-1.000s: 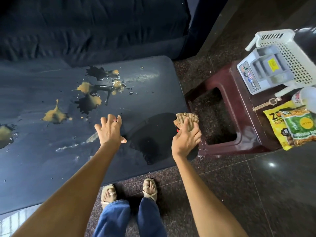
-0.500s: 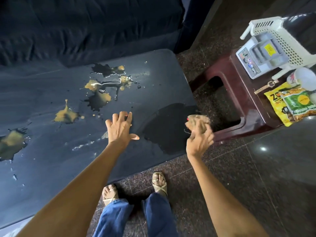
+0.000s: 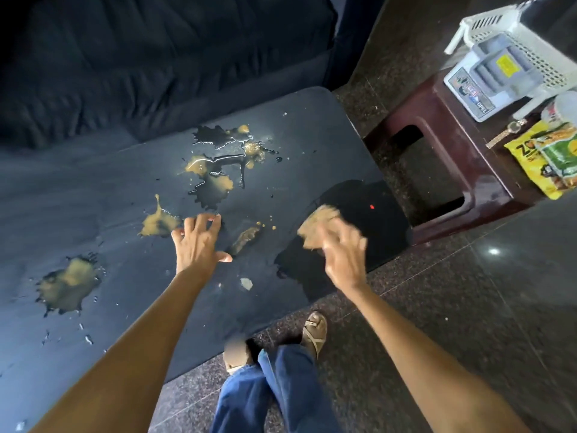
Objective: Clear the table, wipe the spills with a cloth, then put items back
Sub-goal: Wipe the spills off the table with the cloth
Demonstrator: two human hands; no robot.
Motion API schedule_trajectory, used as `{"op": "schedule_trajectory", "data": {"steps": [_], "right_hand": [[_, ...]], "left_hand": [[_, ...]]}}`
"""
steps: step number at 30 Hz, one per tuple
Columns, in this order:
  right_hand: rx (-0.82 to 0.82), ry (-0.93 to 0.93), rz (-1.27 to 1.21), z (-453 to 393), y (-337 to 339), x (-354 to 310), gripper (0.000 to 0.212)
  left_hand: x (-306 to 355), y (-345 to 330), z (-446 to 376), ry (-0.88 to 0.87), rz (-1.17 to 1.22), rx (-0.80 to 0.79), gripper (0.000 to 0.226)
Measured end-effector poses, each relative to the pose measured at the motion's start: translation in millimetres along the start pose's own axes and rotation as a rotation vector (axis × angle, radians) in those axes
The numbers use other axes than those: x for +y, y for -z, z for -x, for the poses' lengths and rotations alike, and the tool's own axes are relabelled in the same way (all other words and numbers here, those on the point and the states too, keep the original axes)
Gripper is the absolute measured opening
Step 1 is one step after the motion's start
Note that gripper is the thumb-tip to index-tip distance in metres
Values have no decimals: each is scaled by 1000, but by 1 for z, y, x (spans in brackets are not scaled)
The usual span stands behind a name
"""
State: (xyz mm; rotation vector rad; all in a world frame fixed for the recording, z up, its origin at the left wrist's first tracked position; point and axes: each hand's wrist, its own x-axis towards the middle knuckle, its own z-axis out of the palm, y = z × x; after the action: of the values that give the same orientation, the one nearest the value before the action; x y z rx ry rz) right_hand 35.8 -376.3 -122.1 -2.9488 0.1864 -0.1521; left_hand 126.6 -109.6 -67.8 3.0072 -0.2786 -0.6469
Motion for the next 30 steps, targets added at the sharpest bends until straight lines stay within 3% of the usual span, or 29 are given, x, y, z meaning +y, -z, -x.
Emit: {"op": "schedule_trajectory", "data": {"steps": [3,5,7,10,12,14,16,20,22,23,25,28,30], "right_hand": [[142,-665,-87,-39,-6,-23,61],[231,-838,-207,-51,-9,-68,61],[213,-641,-235,-40,-16,-116,66],[-80,1,-155,5,-27,-154,72],[-106,344,-146,-3,-25,-127,68],[-104,426,-95,-28,-15,-82,61],[-66,142,25,-51,-6,-29,57],[73,-761,21,-87,3,24,51],[59,-903,28,-96,-2,-3,54],[64,-871,13,-96,-5,-26,56],[80,-620,-62,-82,-16,-77,61],[-45,31,-65,-46,-27,-116,66],[-77,470,-40,-56,-23,-86,58]], "left_hand": [[-12,1,-6,26,13,-20,87],[-14,4,-12,12,21,-10,84],[-13,8,-18,5,37,20,82],[-15,14,-24,3,-5,17,84],[-15,19,-29,19,-85,-4,90],[-15,21,-33,54,-145,-46,103],[-14,17,-33,80,-166,-59,115],[-20,14,-36,164,-111,-41,128],[-21,15,-37,175,-118,-56,131],[-21,15,-38,180,-128,-61,133],[-20,16,-40,192,-141,-69,136],[-19,19,-43,204,-195,-107,140],[-18,20,-46,208,-245,-121,142]]}}
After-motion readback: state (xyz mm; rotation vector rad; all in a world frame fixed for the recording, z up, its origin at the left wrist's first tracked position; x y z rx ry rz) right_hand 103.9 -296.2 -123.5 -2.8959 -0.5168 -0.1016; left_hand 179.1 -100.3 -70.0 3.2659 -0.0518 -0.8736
